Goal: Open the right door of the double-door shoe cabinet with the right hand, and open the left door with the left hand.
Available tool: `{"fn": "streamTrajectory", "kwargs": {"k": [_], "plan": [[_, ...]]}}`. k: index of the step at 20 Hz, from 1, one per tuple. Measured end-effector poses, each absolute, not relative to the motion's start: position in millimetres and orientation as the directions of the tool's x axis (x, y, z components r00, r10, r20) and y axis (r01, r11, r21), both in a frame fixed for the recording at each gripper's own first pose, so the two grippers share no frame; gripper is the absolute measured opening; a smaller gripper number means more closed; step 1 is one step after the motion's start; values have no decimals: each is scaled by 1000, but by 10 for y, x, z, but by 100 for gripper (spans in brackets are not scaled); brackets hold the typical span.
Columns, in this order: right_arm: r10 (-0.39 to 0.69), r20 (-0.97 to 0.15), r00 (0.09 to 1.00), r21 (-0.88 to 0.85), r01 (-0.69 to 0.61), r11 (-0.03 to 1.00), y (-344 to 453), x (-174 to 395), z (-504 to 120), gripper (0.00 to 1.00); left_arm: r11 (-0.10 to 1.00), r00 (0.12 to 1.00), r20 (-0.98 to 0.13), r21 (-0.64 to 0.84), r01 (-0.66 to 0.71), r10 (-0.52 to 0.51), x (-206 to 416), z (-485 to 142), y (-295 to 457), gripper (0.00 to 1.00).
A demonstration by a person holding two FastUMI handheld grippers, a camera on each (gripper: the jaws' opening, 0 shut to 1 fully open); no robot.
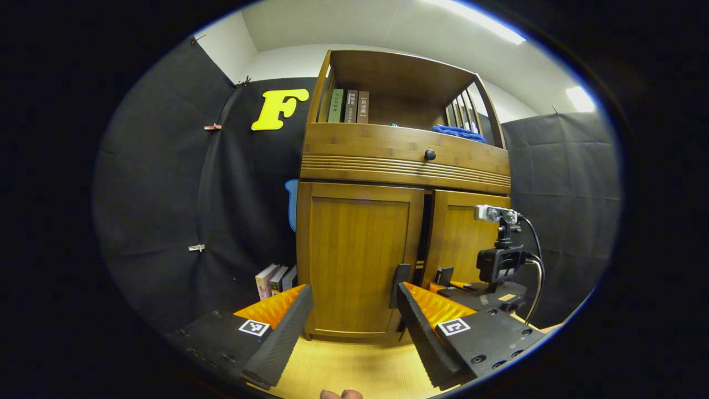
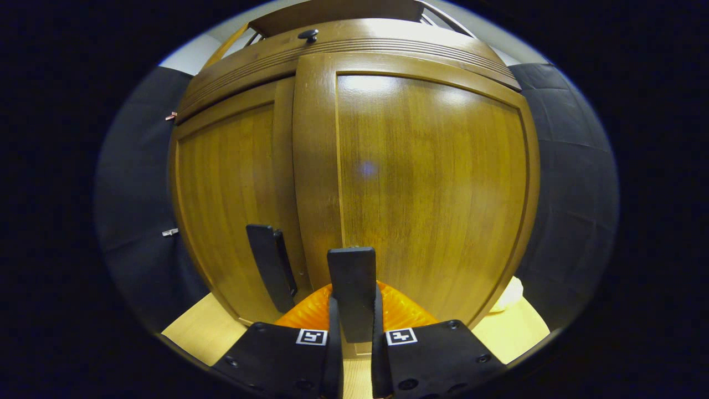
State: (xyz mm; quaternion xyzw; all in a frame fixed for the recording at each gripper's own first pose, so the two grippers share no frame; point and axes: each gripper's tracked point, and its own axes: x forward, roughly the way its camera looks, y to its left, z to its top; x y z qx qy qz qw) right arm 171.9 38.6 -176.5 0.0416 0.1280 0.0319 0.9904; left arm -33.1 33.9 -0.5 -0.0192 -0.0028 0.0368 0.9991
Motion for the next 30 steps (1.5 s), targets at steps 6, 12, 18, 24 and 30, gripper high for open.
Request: {"fn": "streamTrajectory", "kwargs": {"k": [6, 12, 18, 24, 30], "plan": [[106, -258, 960, 102, -82, 991, 403, 1735, -1744, 23, 998, 999, -13, -47, -52, 51, -295, -79, 137, 94], [78, -292, 953, 103, -49, 993, 392, 1748, -1759, 23, 998, 1000, -20, -51, -23, 22, -241, -108, -93, 94], [-2, -324, 946, 65, 24, 998, 360, 1796, -1781, 22, 998, 1000, -16, -54, 21, -22, -146, -85, -391, 94], [-43, -334, 942, 106, 82, 991, 294, 1784, -1750, 21, 998, 999, -13, -36, 52, -52, -32, -59, -621, 94], [-108, -325, 940, 83, 142, 986, 144, 1799, -1716, 16, 996, 996, -26, -23, 81, -82, 48, -72, -830, 94]]}}
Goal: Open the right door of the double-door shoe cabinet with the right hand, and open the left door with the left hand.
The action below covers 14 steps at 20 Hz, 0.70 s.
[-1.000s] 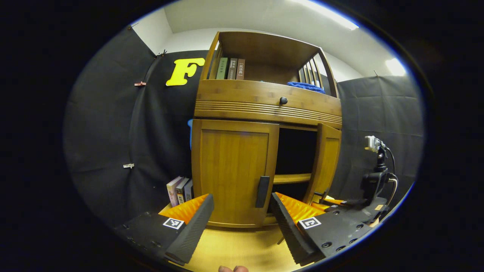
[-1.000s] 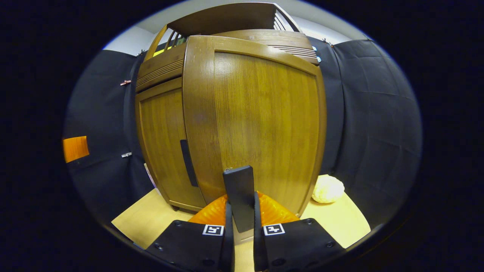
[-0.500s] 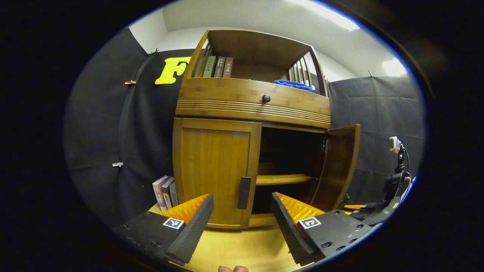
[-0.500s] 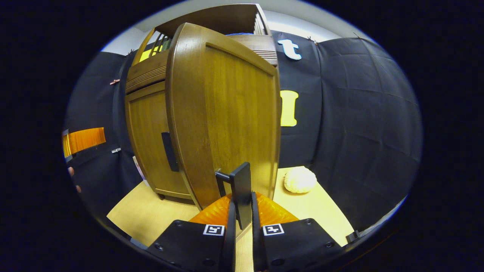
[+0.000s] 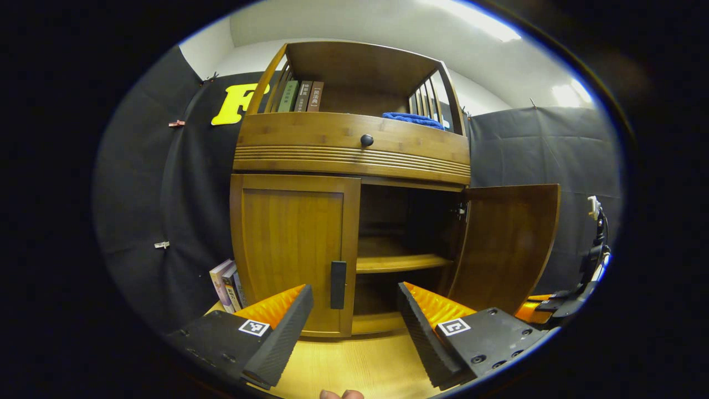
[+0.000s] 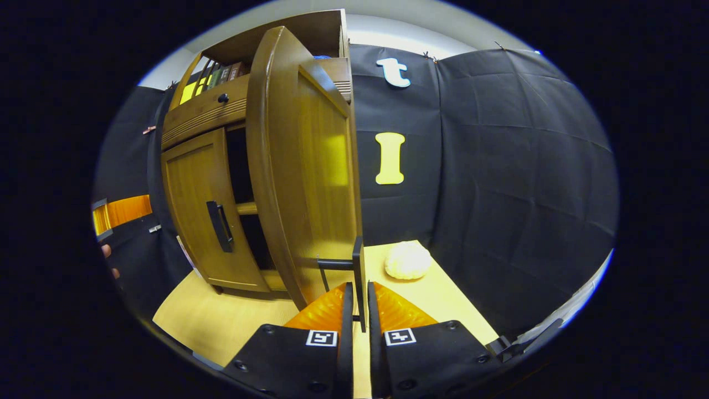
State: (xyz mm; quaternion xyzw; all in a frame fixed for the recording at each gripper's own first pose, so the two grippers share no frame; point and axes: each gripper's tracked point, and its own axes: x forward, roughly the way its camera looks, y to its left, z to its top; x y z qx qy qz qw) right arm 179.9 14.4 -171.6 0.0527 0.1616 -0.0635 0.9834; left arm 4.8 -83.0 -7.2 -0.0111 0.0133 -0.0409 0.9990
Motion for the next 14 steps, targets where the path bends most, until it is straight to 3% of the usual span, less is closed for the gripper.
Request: {"fn": "streamTrajectory", "kwargs": {"k": [8, 12, 14], "plan": [[-147, -297, 943, 54, 170, 984, 0, 1809, -1660, 17, 995, 995, -35, -34, 95, -96, 200, -56, -1028, 93], [-224, -275, 935, 37, 243, 969, -137, 1821, -1635, 15, 996, 995, -39, -34, 87, -89, 284, -52, -1035, 94], [-201, -269, 942, 86, 231, 969, -25, 1866, -1642, 16, 996, 995, -41, -24, 86, -87, 323, -48, -1037, 94]]}}
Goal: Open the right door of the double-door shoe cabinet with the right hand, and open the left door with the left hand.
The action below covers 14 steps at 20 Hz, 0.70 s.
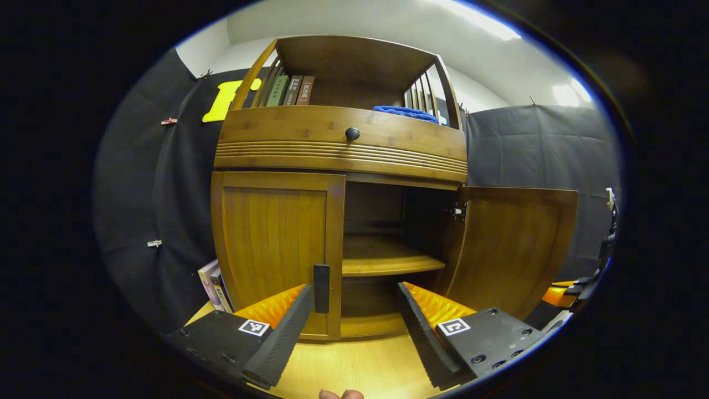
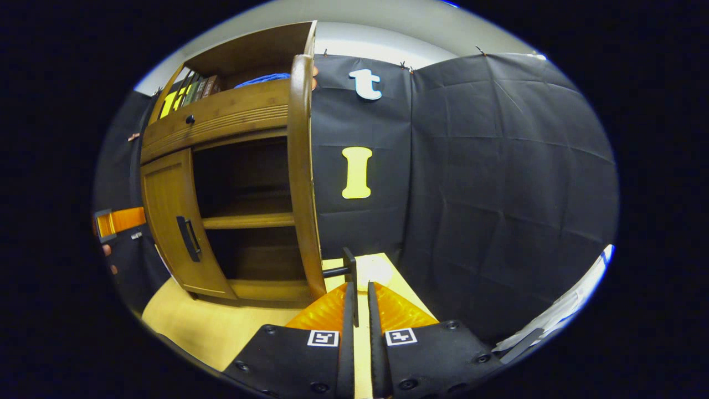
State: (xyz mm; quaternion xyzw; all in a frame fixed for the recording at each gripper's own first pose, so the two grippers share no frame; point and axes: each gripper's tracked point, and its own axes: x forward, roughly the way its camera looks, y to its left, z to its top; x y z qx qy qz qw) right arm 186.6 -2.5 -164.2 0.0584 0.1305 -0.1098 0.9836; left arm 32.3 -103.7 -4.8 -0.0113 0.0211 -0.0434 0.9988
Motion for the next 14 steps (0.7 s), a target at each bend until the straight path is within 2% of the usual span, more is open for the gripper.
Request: {"fn": "streamTrajectory", "kwargs": {"k": [1, 2, 3, 5, 8, 11, 12, 14], "plan": [[-205, -273, 940, 89, 237, 967, -3, 1877, -1663, 16, 996, 995, -42, -19, 85, -86, 347, -42, -1042, 94], [-212, -274, 938, 78, 242, 967, -49, 1852, -1651, 26, 996, 996, -43, -14, 83, -83, 367, -51, -1043, 94], [-221, -277, 935, 64, 248, 967, -94, 1823, -1641, 16, 997, 996, -43, -9, 81, -81, 384, -44, -1043, 94], [-260, -252, 932, 50, 281, 959, -176, 1816, -1585, 19, 997, 996, -47, 0, 78, -78, 443, -51, -1029, 94], [-384, -176, 907, 21, 393, 919, -382, 1862, -1507, 58, 998, 996, -50, -4, 68, -68, 536, -113, -987, 94], [-395, -118, 911, 15, 400, 917, -422, 1982, -1446, 98, 999, 998, -49, 7, 42, -42, 697, -165, -891, 94], [-383, -128, 915, 9, 387, 922, -427, 1974, -1451, 100, 999, 998, -47, 15, 35, -34, 753, -194, -862, 95], [-337, -159, 928, 39, 347, 937, -324, 1938, -1457, 98, 999, 999, -40, 32, 21, -19, 868, -244, -784, 95]]}}
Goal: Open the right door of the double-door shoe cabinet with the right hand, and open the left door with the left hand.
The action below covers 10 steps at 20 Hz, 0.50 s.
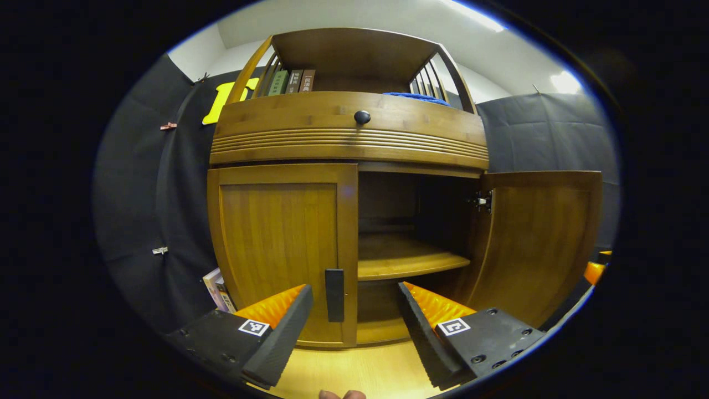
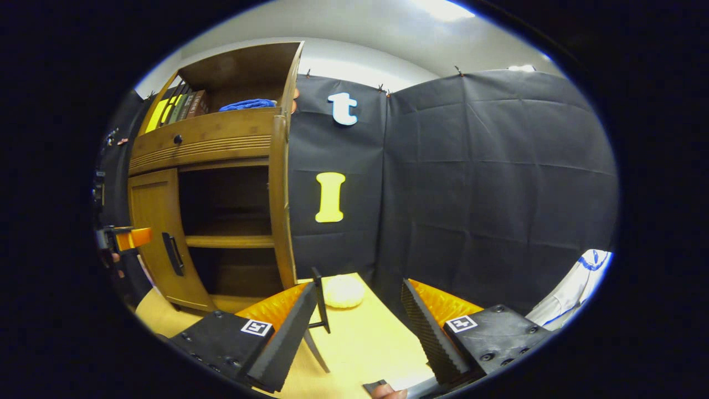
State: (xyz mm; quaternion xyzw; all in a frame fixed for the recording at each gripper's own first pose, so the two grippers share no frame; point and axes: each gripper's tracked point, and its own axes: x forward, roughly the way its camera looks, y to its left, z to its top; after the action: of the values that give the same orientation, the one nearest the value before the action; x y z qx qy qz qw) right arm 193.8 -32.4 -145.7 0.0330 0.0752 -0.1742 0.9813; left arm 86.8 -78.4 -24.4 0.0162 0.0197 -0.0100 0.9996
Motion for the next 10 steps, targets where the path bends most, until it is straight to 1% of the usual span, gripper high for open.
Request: {"fn": "streamTrajectory", "kwargs": {"k": [1, 2, 3, 4, 5, 6, 7, 8, 10], "plan": [[-334, -162, 929, 56, 347, 936, -307, 1911, -1428, 98, 999, 999, -44, 39, 11, -9, 936, -279, -739, 95], [-341, -146, 928, 64, 353, 933, -313, 1829, -1351, 100, 999, 999, -46, 44, 1, 1, 1013, -329, -692, 94], [-353, -128, 927, 61, 363, 930, -328, 1758, -1273, 94, 999, 999, -45, 45, -4, 6, 1105, -355, -661, 93], [-366, -115, 924, 49, 373, 927, -325, 1666, -1230, 99, 999, 999, -49, 43, -4, 6, 1191, -394, -637, 93], [-379, -113, 919, 33, 384, 923, -341, 1613, -1229, 94, 999, 999, -53, 39, -4, 6, 1288, -433, -622, 94], [-389, -109, 915, 19, 394, 919, -348, 1585, -1217, 100, 999, 998, -56, 34, -3, 4, 1382, -475, -613, 94], [-397, -105, 912, 12, 401, 916, -362, 1538, -1184, 94, 999, 998, -56, 34, 1, 1, 1469, -499, -606, 94], [-408, -100, 907, 9, 411, 911, -383, 1498, -1143, 99, 999, 998, -62, 39, 5, -3, 1546, -546, -610, 94], [-432, -90, 897, 18, 435, 900, -425, 1394, -1077, 99, 998, 997, -82, 59, 1, 4, 1675, -647, -577, 90]]}}
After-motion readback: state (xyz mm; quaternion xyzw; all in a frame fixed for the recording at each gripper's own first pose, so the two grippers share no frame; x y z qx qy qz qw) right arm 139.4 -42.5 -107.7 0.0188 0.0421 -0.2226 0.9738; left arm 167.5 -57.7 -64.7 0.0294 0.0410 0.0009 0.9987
